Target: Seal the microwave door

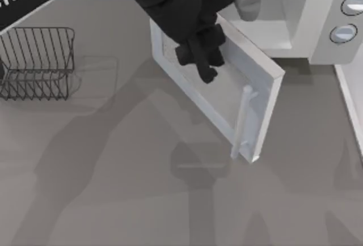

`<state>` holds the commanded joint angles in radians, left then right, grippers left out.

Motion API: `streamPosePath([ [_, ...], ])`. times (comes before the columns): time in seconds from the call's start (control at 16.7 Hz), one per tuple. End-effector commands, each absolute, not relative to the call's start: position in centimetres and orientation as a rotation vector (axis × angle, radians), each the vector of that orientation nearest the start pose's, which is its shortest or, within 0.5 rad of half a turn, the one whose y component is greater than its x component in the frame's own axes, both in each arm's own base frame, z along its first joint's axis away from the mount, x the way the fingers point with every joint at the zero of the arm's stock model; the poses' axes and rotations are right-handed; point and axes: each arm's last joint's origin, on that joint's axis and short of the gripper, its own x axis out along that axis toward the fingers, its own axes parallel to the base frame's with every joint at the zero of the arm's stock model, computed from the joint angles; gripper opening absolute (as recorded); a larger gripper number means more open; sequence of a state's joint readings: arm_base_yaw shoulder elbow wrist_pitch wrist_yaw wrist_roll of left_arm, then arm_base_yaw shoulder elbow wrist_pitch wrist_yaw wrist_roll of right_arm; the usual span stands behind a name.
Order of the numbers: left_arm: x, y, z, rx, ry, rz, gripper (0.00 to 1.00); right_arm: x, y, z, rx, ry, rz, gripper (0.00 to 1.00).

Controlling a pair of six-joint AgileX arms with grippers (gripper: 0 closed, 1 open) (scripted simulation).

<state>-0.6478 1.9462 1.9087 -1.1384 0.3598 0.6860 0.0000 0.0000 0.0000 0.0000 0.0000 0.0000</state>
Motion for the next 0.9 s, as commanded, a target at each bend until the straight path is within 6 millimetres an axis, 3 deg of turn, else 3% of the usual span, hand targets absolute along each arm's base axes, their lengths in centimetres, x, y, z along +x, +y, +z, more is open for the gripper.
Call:
streamPosePath([
  [0.3, 32.2, -25.0, 30.9, 0.719, 0.861, -1.258, 0.0, 10.6, -0.1, 16.0, 0.0, 0.0, 0.0, 1.0],
  [0.54, 31.0, -26.9, 30.6, 0.806, 0.838, -1.254, 0.0, 10.6, -0.1, 16.0, 0.0, 0.0, 0.0, 1.0],
  [0.9, 30.0, -29.5, 27.8, 0.845, 0.942, -1.297, 0.0, 10.6, -0.1, 16.0, 0.0, 0.0, 0.0, 1.0],
])
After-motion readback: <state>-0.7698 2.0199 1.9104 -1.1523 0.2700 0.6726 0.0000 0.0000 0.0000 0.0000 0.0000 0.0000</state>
